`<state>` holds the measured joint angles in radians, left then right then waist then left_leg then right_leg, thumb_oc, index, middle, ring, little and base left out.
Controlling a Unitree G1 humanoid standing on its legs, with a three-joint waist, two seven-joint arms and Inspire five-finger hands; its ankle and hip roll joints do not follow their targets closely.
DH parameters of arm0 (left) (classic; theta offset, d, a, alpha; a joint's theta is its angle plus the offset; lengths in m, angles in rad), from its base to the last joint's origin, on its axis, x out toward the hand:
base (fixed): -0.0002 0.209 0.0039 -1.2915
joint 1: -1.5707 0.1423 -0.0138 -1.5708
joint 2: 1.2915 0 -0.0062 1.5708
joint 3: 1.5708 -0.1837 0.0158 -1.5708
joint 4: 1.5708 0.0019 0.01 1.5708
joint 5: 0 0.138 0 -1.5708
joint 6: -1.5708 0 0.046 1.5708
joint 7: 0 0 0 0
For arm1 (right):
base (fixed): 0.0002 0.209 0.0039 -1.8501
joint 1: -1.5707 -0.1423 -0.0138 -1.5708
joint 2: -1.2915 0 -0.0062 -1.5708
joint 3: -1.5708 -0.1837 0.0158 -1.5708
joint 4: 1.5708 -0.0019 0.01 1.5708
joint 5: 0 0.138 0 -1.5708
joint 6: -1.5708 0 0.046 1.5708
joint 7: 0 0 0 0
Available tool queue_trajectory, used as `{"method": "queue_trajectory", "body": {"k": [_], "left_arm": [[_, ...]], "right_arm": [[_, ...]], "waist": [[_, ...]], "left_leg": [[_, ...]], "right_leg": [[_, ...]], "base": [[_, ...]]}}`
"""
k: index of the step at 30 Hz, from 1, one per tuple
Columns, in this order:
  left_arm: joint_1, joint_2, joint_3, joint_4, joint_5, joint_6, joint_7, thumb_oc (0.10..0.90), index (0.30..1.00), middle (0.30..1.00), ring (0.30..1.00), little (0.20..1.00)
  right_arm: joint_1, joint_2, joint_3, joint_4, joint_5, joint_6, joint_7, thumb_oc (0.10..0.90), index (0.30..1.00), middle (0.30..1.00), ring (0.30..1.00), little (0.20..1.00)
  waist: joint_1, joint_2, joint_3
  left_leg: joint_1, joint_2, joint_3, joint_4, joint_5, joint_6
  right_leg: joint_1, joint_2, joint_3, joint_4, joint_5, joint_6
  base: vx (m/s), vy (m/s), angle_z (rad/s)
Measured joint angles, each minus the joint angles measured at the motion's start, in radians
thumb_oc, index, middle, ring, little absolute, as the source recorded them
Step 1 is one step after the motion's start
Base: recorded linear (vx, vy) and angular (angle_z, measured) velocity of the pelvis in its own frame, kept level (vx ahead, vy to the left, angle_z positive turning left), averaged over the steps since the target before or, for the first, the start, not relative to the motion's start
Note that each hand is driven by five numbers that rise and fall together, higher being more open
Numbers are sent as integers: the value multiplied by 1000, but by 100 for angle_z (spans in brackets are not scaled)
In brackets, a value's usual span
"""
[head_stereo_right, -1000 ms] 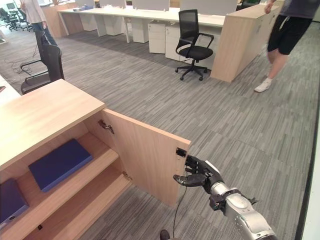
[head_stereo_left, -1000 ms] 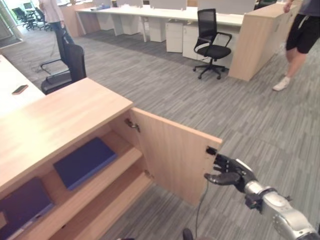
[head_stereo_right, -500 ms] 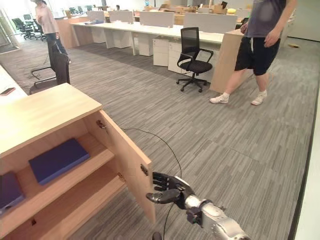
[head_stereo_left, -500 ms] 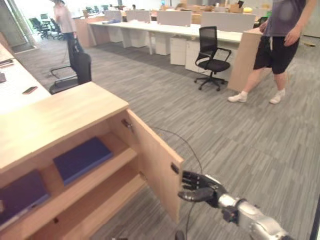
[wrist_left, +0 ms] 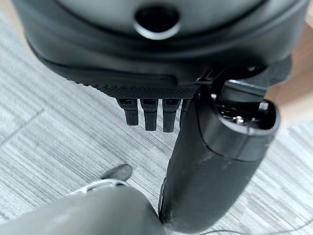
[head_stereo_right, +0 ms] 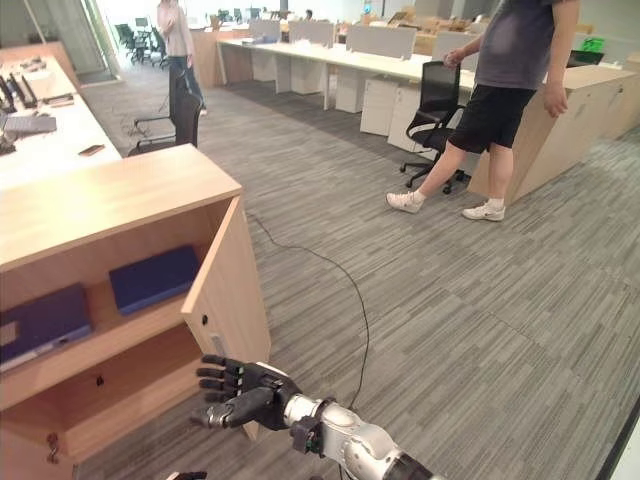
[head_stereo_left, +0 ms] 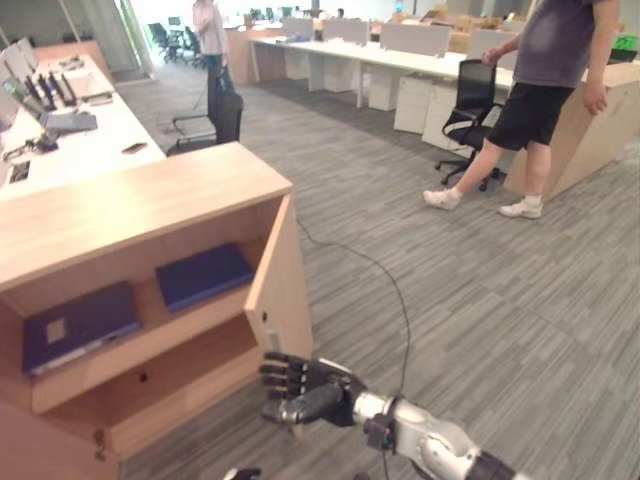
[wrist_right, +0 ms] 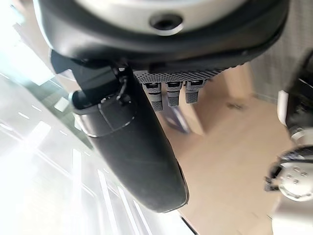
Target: Put the empty folder in the office cabinet
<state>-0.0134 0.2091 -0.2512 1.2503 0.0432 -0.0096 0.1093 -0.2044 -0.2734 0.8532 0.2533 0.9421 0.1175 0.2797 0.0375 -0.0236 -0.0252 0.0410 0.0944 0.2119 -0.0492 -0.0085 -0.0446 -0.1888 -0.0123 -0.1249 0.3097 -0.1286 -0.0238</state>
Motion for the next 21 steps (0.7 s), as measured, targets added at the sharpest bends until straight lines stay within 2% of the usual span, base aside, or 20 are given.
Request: {"method": "queue_trajectory", "body": {"k": [1,2,3,4,8,13,19,21], "left_arm": [[2,-7,4,7,-4,3,8,800,900,900,900,900],[2,-11,4,7,-4,3,9,800,900,900,900,900],[9,-33,2,8,1,3,12,800,900,900,900,900],[4,-30,3,13,1,4,8,800,900,900,900,900],[-1,-26,12,29,1,3,11,800,900,900,900,900],[11,-28,35,33,-2,-6,10,800,900,900,900,900],[19,-36,65,33,-41,-25,-22,800,900,900,900,900],[14,-39,66,32,-50,-37,-38,800,900,900,900,900]], "right_arm": [[0,-5,-5,-1,0,1,0,800,900,900,900,900],[0,-13,-6,-2,0,1,0,800,900,900,900,900],[0,-35,-19,-2,0,0,0,800,900,900,900,900],[3,-30,-29,7,0,0,-4,800,900,900,900,900],[9,-48,-35,27,0,0,-5,800,900,900,900,900],[13,-80,-50,39,-42,-1,0,800,900,900,900,900],[44,-151,-106,131,-226,0,30,800,900,900,900,900],[53,-173,-132,186,-280,2,38,800,900,900,900,900]], "waist": [[-9,5,5],[-8,16,0],[-7,50,3],[-7,45,7],[-9,42,16],[-6,45,18],[-4,56,24],[-1,68,30]], "left_leg": [[0,8,-11,-11,3,-2],[3,8,-9,-9,6,1],[33,20,-16,0,30,-7],[31,23,-16,-3,41,-23],[12,22,-12,17,23,-10],[11,14,-42,14,21,-8],[-10,8,-109,36,26,-14],[-34,6,-125,52,27,-16]], "right_leg": [[34,12,3,-79,14,16],[43,15,2,-99,24,18],[59,44,-5,-144,73,9],[57,42,-4,-144,77,5],[69,40,-7,-173,89,10],[76,29,-24,-168,89,10],[98,17,-81,-188,94,14],[100,11,-104,-202,95,16]], "base": [[-11,-1,19],[-11,-4,9],[-3,-4,-8],[-2,-7,-11],[-2,-17,-4],[0,-48,19],[-20,-57,33],[-82,-64,35]]}}
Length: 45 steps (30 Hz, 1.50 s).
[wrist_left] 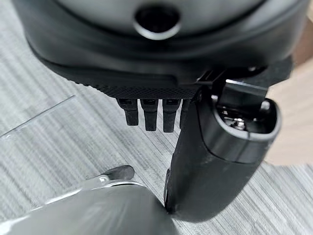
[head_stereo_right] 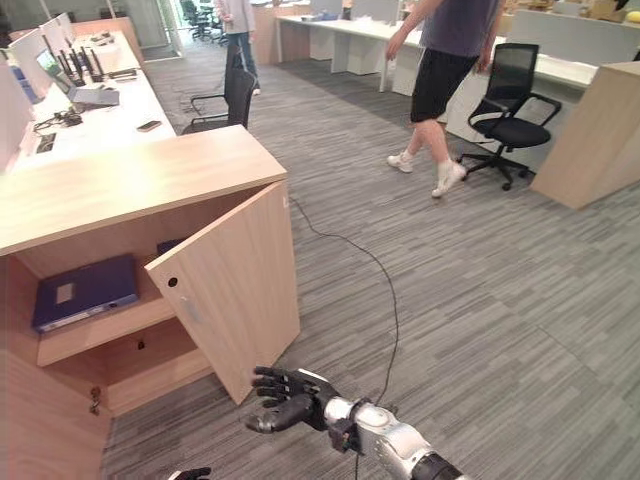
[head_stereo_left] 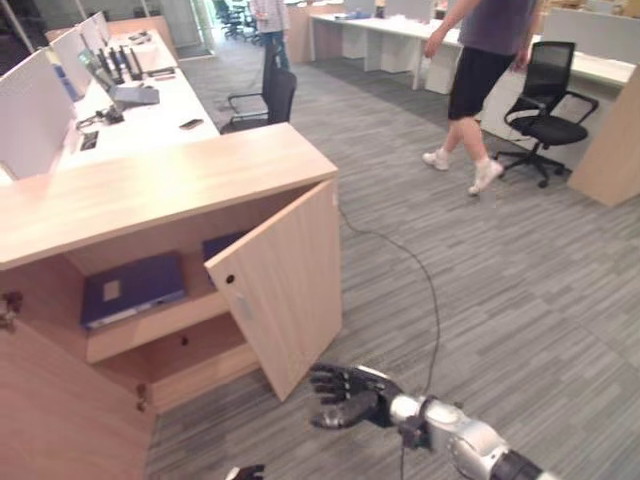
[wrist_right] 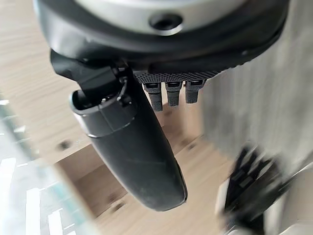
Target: Put the empty folder in the office cabinet
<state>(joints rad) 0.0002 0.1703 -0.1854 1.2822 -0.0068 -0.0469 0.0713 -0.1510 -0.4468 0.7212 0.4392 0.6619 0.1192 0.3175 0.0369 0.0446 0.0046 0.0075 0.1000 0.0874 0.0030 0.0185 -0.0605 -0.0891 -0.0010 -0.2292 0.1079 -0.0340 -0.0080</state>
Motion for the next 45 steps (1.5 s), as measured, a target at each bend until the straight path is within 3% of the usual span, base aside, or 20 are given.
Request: {"method": "queue_trajectory", "body": {"k": [4,6,7,8,9,10,13,16,17,18,21,23,26,31,37,38,45], "left_arm": [[-29,-2,6,0,-37,-6,-17,800,900,900,900,900],[-60,-4,2,2,-69,-8,-18,800,900,900,900,900],[-79,-3,1,5,-74,-6,-19,800,900,900,900,900],[-85,0,-1,4,-103,-5,-23,800,900,900,900,900],[-78,7,9,3,-117,-5,-27,800,900,900,900,900],[-77,11,25,6,-145,-3,-35,800,900,900,900,900],[-72,14,33,23,-162,2,-48,800,900,900,900,900],[-55,11,48,37,-205,6,-62,800,900,900,900,900],[-45,-1,72,42,-230,7,-68,800,900,900,900,900],[-37,-1,83,43,-248,7,-72,800,900,900,900,900],[-14,-1,133,40,-327,13,-90,800,900,900,900,900],[12,-6,199,38,-395,25,-105,800,900,900,900,900],[62,-9,235,30,-459,30,-104,800,900,900,900,900],[98,39,259,-8,-460,40,-83,800,900,900,900,900],[85,168,273,-149,-458,41,-57,800,900,900,900,900],[77,214,281,-234,-457,39,-45,800,900,900,900,900],[-81,340,283,-380,-420,20,-17,800,900,900,900,900]], "right_arm": [[33,7,-113,197,-117,-22,-25,800,900,900,900,900],[37,23,-177,349,-184,-39,-64,800,900,900,900,900],[43,45,-229,447,-215,-43,-86,800,900,900,900,900],[55,64,-276,550,-251,-39,-131,800,900,900,900,900],[72,67,-298,590,-263,-37,-144,800,900,900,900,900],[73,101,-382,690,-250,-51,-149,800,900,900,900,900],[75,129,-514,865,-227,-48,-189,800,900,900,900,900],[86,106,-613,939,-226,-49,-220,800,900,900,900,900],[115,89,-656,945,-226,-49,-230,800,900,900,900,900],[127,86,-669,950,-227,-49,-233,800,900,900,900,900],[150,87,-731,968,-226,-47,-235,800,900,900,900,900],[151,80,-769,979,-205,-49,-236,800,900,900,900,900],[163,55,-779,978,-162,-50,-237,800,900,900,900,900],[184,53,-838,980,-97,-48,-224,800,900,900,900,900],[220,36,-858,970,-88,-50,-225,800,900,900,900,900],[226,31,-863,969,-83,-50,-224,800,900,900,900,900],[244,28,-873,968,-82,-45,-213,800,900,900,900,900]], "waist": [[16,11,25],[31,8,57],[28,-4,69],[33,-24,85],[45,-33,90],[40,-42,94],[22,-45,97],[21,-24,95],[21,-3,89],[16,1,86],[22,4,85],[27,31,70],[24,71,41],[51,96,6],[51,106,-23],[53,108,-27],[44,102,-37]], "left_leg": [[-74,-15,-66,47,29,-31],[-125,-36,-115,63,82,-56],[-146,-44,-118,55,121,-77],[-145,-49,-56,28,147,-60],[-133,-34,-1,35,115,-39],[-117,-16,58,53,87,-43],[-58,29,108,61,78,-50],[-4,67,127,31,82,-55],[16,70,127,2,82,-63],[20,66,131,-8,82,-63],[28,53,122,-42,83,-61],[33,55,125,-80,77,-56],[30,85,182,-62,23,-48],[30,29,148,-77,8,-13],[28,-11,123,-81,14,9],[30,-23,120,-80,17,15],[26,-91,92,-83,18,49]], "right_leg": [[-4,-15,-59,-26,5,2],[5,-26,-121,-36,10,1],[14,-49,-187,-61,13,-12],[23,-66,-248,-78,19,-62],[27,-72,-277,-85,15,-71],[49,-80,-315,-104,24,-76],[86,-91,-396,-131,19,-62],[94,-100,-438,-125,25,-52],[110,-107,-475,-103,30,-27],[121,-112,-491,-97,26,-16],[133,-130,-491,-64,16,9],[131,-141,-519,-48,12,15],[142,-158,-560,-20,1,32],[143,-216,-548,24,-5,72],[131,-278,-549,93,-24,96],[130,-295,-550,107,-25,101],[128,-370,-552,156,-16,133]], "base": [[-113,-69,57],[-138,-55,102],[-21,-63,150],[31,-47,138],[62,-9,119],[10,21,81],[14,67,95],[1,111,60],[-25,148,63],[-26,138,79],[-51,193,64],[-56,209,53],[-19,199,42],[-26,255,24],[-4,197,15],[11,212,10],[29,134,14]]}}
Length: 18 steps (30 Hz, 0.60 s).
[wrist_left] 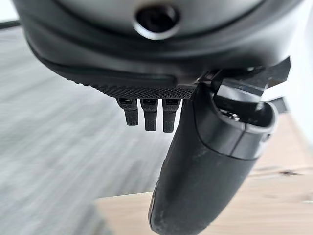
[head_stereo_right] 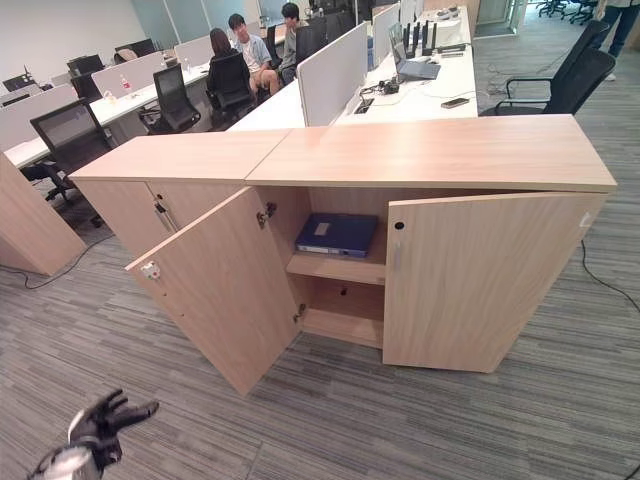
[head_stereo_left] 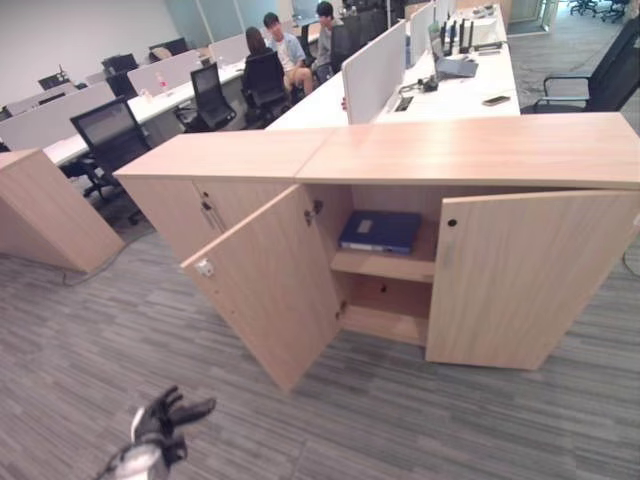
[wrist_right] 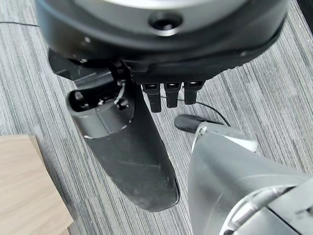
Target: Put the empty folder in the office cabinet
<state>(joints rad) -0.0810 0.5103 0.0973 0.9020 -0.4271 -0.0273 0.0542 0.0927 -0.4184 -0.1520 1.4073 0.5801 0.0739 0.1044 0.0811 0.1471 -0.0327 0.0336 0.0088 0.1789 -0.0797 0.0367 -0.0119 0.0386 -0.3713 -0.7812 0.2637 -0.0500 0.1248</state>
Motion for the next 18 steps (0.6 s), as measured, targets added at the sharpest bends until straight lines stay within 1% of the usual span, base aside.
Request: {"method": "queue_trajectory", "body": {"k": [1,2,3,4,5,8,9,10,13,15,16,17,18], "left_arm": [[-18,4,-21,-20,11,-1,10,800,900,900,900,900],[-41,4,-44,-61,22,1,18,800,900,900,900,900],[-51,7,-62,-106,46,0,20,800,900,900,900,900],[-52,7,-63,-110,49,-1,20,800,900,900,900,900],[-55,25,-73,-135,77,-7,19,800,900,900,900,900],[-58,25,-78,-129,100,0,17,800,900,900,900,900],[-59,25,-78,-127,104,1,17,800,900,900,900,900],[-63,28,-79,-122,121,5,17,800,900,900,900,900],[-72,38,-89,-111,124,9,18,800,900,900,900,900],[-115,66,-114,-63,126,20,8,800,900,900,900,900],[-142,82,-114,-31,125,27,7,800,900,900,900,900],[-153,102,-114,-13,125,29,5,800,900,900,900,900],[-168,120,-115,1,125,30,6,800,900,900,900,900]], "right_arm": [[9,0,0,-1,0,0,1,800,900,900,900,900],[14,1,1,-13,0,5,4,800,900,900,900,900],[16,6,1,-22,0,11,8,800,900,900,900,900],[15,6,1,-22,0,11,9,800,900,900,900,900],[4,21,1,-22,0,18,20,800,900,900,900,900],[-15,24,2,-37,0,16,30,800,900,900,900,900],[-18,24,2,-38,0,15,30,800,900,900,900,900],[-22,24,1,-37,0,16,30,800,900,900,900,900],[-24,23,0,-37,0,14,30,800,900,900,900,900],[-16,24,-1,-36,0,15,29,800,900,900,900,900],[-14,23,-2,-36,1,14,30,800,900,900,900,900],[-18,23,-2,-36,3,15,30,800,900,900,900,900],[-19,23,-2,-37,11,14,30,800,900,900,900,900]], "waist": [[-2,-3,0],[-27,-5,0],[-38,-12,-4],[-38,-13,-4],[-24,-48,-7],[-40,-51,-7],[-44,-55,-9],[-49,-63,-8],[-54,-88,-13],[-58,-107,-11],[-67,-114,-9],[-79,-117,-10],[-80,-121,-10]], "left_leg": [[-4,-9,-18,1,0,3],[-5,-21,-44,-4,-6,10],[-4,-34,-67,-5,-7,20],[-1,-35,-66,-4,-3,21],[3,-45,-41,-2,10,24],[6,-20,-30,-1,16,13],[7,-15,-28,-1,17,12],[11,-12,-21,-1,18,11],[13,-11,-15,-1,18,11],[18,-12,-13,-1,18,11],[18,-12,-7,-1,16,8],[18,-12,-7,-1,16,8],[18,-13,-2,-2,16,8]], "right_leg": [[0,-4,19,6,-2,5],[-4,-6,99,17,-6,7],[-19,-10,215,22,-15,17],[-22,-12,222,20,-17,20],[-18,-14,283,-43,-12,80],[33,45,280,-163,52,81],[45,56,278,-191,67,84],[61,68,277,-226,86,81],[80,80,277,-277,109,81],[93,83,277,-298,120,82],[92,83,278,-301,121,81],[93,83,278,-305,123,81],[93,83,279,-310,126,81]], "base": [[80,29,50],[95,30,75],[64,22,64],[95,-24,7],[86,-48,-28],[106,-74,-17],[90,-71,-12],[61,-42,-13],[54,-31,-9],[42,-24,-4],[37,-21,-3],[33,-17,-8],[27,-13,-11]]}}
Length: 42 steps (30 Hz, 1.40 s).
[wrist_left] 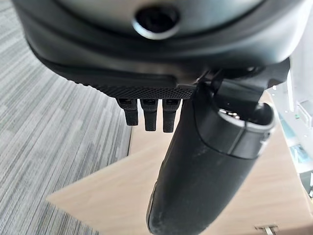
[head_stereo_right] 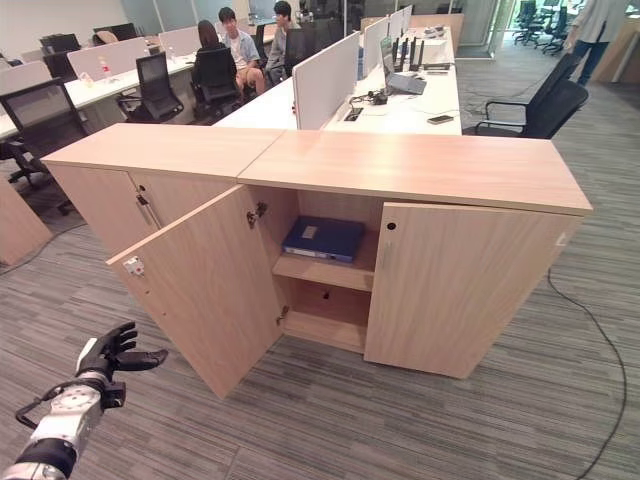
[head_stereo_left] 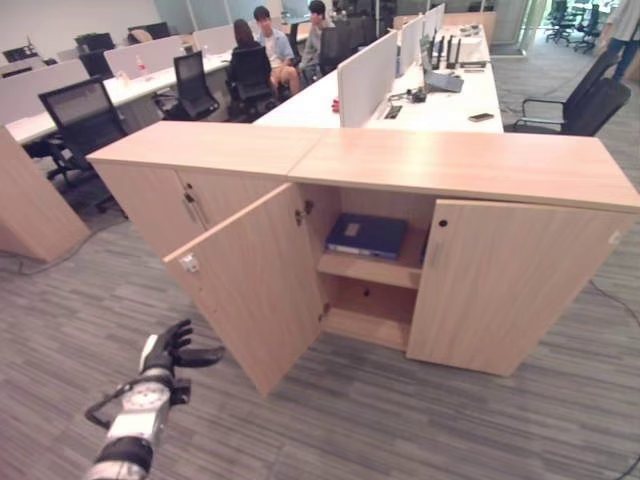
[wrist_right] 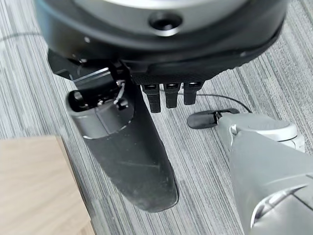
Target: Put the empty folder in the office cabinet
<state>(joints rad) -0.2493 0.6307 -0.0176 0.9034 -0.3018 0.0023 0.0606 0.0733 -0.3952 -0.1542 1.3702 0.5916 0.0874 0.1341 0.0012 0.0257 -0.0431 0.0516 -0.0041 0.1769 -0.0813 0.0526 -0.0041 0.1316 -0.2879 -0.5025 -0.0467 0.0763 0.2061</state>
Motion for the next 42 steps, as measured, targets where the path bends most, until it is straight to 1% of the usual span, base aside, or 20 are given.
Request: {"method": "queue_trajectory", "body": {"k": [3,4,5,6,8,9,11,14,17,18,20,22,25,26,29,31,33,36,39,42], "left_arm": [[-95,48,-52,57,0,-1,-3,800,900,900,900,900],[-127,65,-61,91,0,0,-5,800,900,900,900,900],[-180,83,-70,161,-6,-1,-8,800,900,900,900,900],[-205,98,-73,190,-6,1,-7,800,900,900,900,900],[-265,123,-78,251,-8,0,-11,800,900,900,900,900],[-290,136,-81,281,-8,1,-14,800,900,900,900,900],[-324,157,-84,337,-8,14,-19,800,900,900,900,900],[-351,189,-94,388,-9,19,-30,800,900,900,900,900],[-370,205,-95,407,-10,27,-32,800,900,900,900,900],[-388,224,-97,415,-11,36,-43,800,900,900,900,900],[-400,233,-103,417,-40,41,-48,800,900,900,900,900],[-420,234,-136,417,-47,41,-47,800,900,900,900,900],[-456,237,-159,413,-48,41,-49,800,900,900,900,900],[-476,226,-177,412,-51,42,-42,800,900,900,900,900],[-485,213,-196,391,-86,42,-24,800,900,900,900,900],[-482,206,-254,341,-74,43,-10,800,900,900,900,900],[-462,188,-260,253,-70,41,12,800,900,900,900,900],[-444,146,-276,186,-71,40,39,800,900,900,900,900],[-439,107,-290,158,-77,39,42,800,900,900,900,900],[-434,55,-292,136,-77,13,62,800,900,900,900,900]], "right_arm": [[11,0,1,3,2,1,-1,800,900,900,900,900],[9,0,1,2,2,2,0,800,900,900,900,900],[1,0,1,0,2,2,1,800,900,900,900,900],[-3,1,1,-2,2,2,3,800,900,900,900,900],[2,-1,2,-1,2,2,8,800,900,900,900,900],[0,-1,2,-4,2,2,8,800,900,900,900,900],[9,-2,2,-3,2,3,8,800,900,900,900,900],[19,-4,2,-2,2,5,10,800,900,900,900,900],[32,-5,2,-2,2,5,11,800,900,900,900,900],[37,-6,0,-2,2,5,22,800,900,900,900,900],[47,-6,0,1,2,6,28,800,900,900,900,900],[52,-6,0,1,2,6,33,800,900,900,900,900],[50,-6,0,1,2,6,36,800,900,900,900,900],[48,-5,1,0,2,5,35,800,900,900,900,900],[43,-3,2,-3,2,4,35,800,900,900,900,900],[44,-1,2,-4,2,5,34,800,900,900,900,900],[46,1,2,-14,23,3,33,800,900,900,900,900],[46,6,2,-21,40,-1,29,800,900,900,900,900],[38,11,3,-26,40,0,29,800,900,900,900,900],[37,24,3,-31,41,-1,26,800,900,900,900,900]], "waist": [[-6,-5,-1],[-14,-6,-1],[-27,-6,-1],[-29,-6,-1],[-51,-7,-1],[-55,-8,-1],[-58,-8,-1],[-78,-11,0],[-83,-15,1],[-82,-20,1],[-83,-25,3],[-83,-31,3],[-84,-40,4],[-85,-43,4],[-85,-44,5],[-81,-43,7],[-74,-43,12],[-47,-42,12],[-39,-45,13],[-25,-44,12]], "left_leg": [[1,0,15,0,-5,-7],[2,0,16,-1,-7,-10],[3,0,22,-4,-9,-13],[4,0,25,-4,-11,-15],[4,-1,39,-4,-13,-17],[4,-1,41,-4,-13,-17],[5,0,59,-4,-13,-17],[6,1,68,-4,-13,-16],[7,2,88,-4,-14,-15],[6,3,93,-4,-15,-14],[7,1,96,-4,-16,-12],[6,0,98,-4,-16,-12],[2,0,100,-4,-19,-14],[3,0,101,-4,-20,-14],[3,-2,101,-4,-20,-15],[1,-5,95,-4,-20,-13],[-2,-10,92,-4,-20,-12],[-1,-18,89,-4,-23,-8],[-1,-28,82,-4,-25,-5],[0,-39,66,-5,-27,-3]], "right_leg": [[0,1,7,-13,13,1],[-1,0,10,-14,17,1],[0,2,25,-20,21,-1],[-2,2,27,-22,25,-3],[-6,2,34,-32,35,-3],[-9,2,38,-32,37,-4],[-18,4,58,-39,47,-4],[-24,7,72,-39,51,-6],[-32,7,85,-39,53,-8],[-39,7,97,-39,57,-8],[-42,6,102,-39,60,-7],[-43,6,104,-39,61,-7],[-50,1,107,-37,64,-8],[-51,1,108,-36,64,-9],[-52,-1,109,-34,66,-6],[-51,-1,108,-30,65,-5],[-50,-6,106,-27,64,-4],[-50,-18,103,-21,58,7],[-48,-27,96,-17,58,14],[-41,-41,87,-10,56,16]], "base": [[26,-6,-9],[31,-3,-8],[29,2,-17],[27,6,-22],[14,6,-16],[0,2,-13],[5,7,-24],[3,11,-13],[-21,20,-15],[-35,18,-16],[-32,25,-9],[-9,9,-2],[0,0,0],[0,0,0],[-5,1,1],[-19,-4,9],[-11,-9,14],[-3,-8,8],[-3,-13,11],[-4,-14,14]]}}
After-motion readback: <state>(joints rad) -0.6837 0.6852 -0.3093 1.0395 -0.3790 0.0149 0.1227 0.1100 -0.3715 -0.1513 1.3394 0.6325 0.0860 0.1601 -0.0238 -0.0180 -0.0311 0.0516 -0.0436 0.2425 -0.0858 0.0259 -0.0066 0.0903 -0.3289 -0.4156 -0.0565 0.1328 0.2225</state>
